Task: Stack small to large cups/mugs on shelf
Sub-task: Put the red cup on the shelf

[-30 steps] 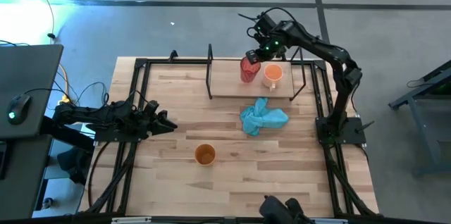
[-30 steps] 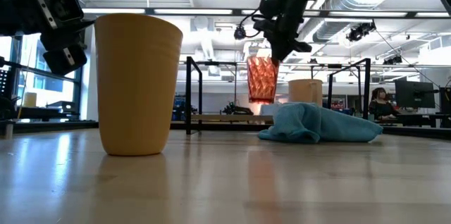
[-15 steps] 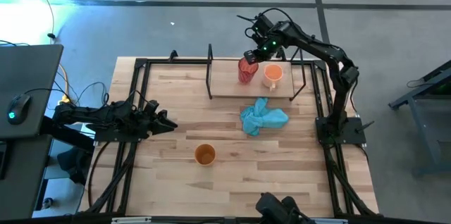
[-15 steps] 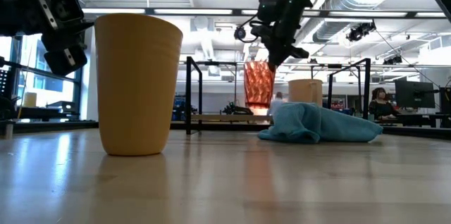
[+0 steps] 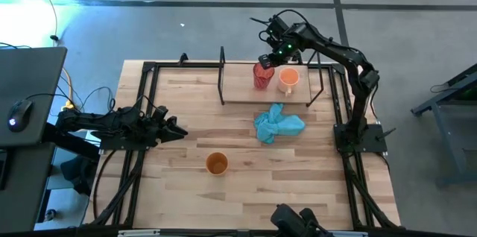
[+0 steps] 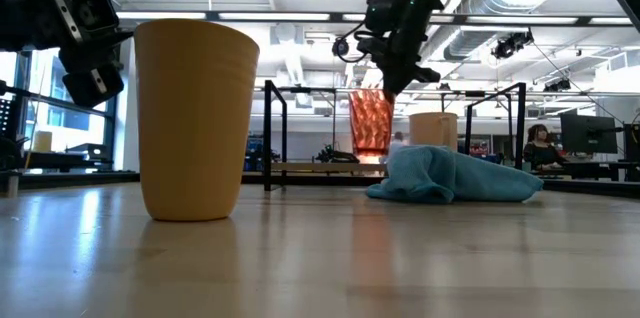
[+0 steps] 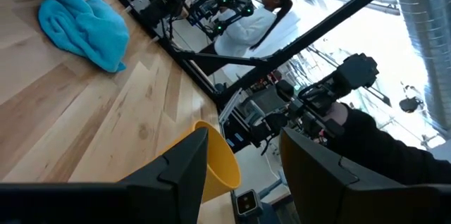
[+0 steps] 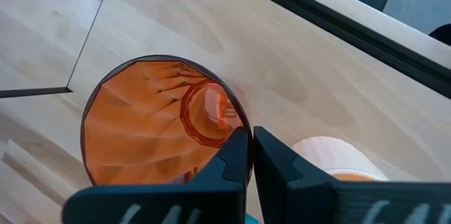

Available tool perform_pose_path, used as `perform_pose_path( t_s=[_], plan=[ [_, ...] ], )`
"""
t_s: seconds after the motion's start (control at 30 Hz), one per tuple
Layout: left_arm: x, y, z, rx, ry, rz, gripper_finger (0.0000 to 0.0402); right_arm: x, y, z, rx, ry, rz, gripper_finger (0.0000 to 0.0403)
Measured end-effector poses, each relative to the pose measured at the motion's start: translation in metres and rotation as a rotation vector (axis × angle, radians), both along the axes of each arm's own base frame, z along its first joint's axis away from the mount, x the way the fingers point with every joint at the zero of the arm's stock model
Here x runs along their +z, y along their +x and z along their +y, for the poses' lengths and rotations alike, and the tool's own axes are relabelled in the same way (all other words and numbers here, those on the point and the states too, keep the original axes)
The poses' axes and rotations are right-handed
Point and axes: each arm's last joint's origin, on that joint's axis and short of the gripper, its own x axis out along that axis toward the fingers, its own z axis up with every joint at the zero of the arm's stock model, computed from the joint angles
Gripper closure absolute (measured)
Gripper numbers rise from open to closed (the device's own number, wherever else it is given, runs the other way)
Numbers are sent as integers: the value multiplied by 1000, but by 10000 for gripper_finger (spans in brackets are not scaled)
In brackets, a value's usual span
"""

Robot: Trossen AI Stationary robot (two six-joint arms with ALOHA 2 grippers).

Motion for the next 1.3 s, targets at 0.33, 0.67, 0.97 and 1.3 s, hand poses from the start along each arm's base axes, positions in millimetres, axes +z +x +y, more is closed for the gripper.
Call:
perform_pose_path(
  t_s=[0.33, 0.67, 0.97, 1.3],
  plan=[
    [0, 0, 0, 0, 0, 0, 236, 0, 0, 0, -2, -3, 3, 403],
    [0, 0, 0, 0, 0, 0, 236, -5, 1, -1, -3, 10, 29, 403],
    [0, 0, 0, 0, 0, 0, 236, -6, 3, 1, 3, 9, 31, 403],
    [0, 0, 0, 0, 0, 0, 236, -14, 11, 2, 29, 6, 33, 403]
  ],
)
